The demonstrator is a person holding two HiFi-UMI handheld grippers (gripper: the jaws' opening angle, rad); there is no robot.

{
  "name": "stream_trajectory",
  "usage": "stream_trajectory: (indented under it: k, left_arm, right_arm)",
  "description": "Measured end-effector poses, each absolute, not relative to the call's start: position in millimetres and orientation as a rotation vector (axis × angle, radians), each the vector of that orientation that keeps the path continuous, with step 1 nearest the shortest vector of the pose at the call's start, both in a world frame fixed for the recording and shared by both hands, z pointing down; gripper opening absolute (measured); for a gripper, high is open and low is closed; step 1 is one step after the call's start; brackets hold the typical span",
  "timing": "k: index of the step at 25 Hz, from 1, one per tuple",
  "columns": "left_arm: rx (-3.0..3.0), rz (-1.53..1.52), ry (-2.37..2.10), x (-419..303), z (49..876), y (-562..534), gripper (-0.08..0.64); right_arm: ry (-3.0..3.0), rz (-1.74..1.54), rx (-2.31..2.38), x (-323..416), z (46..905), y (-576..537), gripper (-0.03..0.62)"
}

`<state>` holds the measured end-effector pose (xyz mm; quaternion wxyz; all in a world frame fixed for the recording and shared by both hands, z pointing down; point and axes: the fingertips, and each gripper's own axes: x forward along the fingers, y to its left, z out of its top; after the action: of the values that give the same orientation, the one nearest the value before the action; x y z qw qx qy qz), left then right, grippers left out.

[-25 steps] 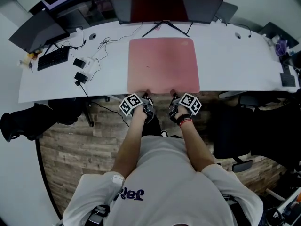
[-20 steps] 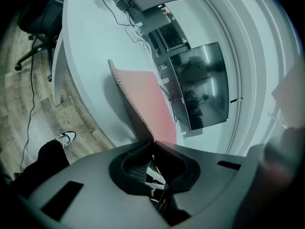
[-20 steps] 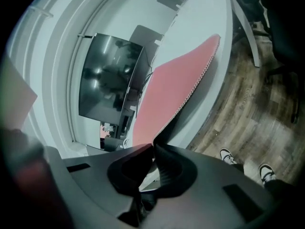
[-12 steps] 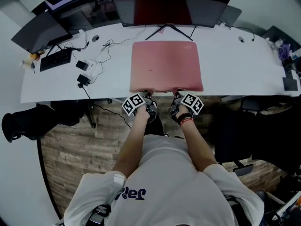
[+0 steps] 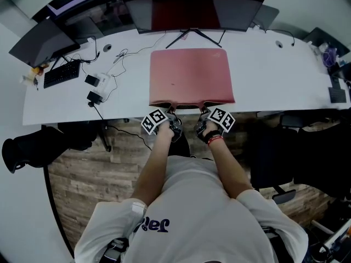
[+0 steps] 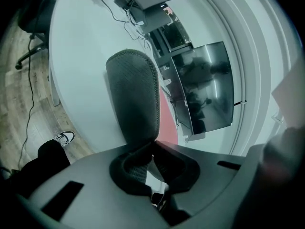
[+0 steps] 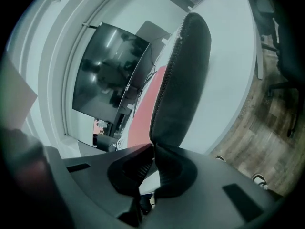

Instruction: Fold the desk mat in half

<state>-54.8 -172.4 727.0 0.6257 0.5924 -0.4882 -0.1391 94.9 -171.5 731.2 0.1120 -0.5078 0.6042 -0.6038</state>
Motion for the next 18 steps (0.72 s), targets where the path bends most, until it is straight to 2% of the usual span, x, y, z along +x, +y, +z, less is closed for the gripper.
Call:
stream_trajectory:
  k: [18]
  left_arm:
    - [1.312,-0.278,-1.108,-55,732,-212,0.031]
  right_arm:
    - [1.739,-1.806,-1.532,91,734,-212,0.031]
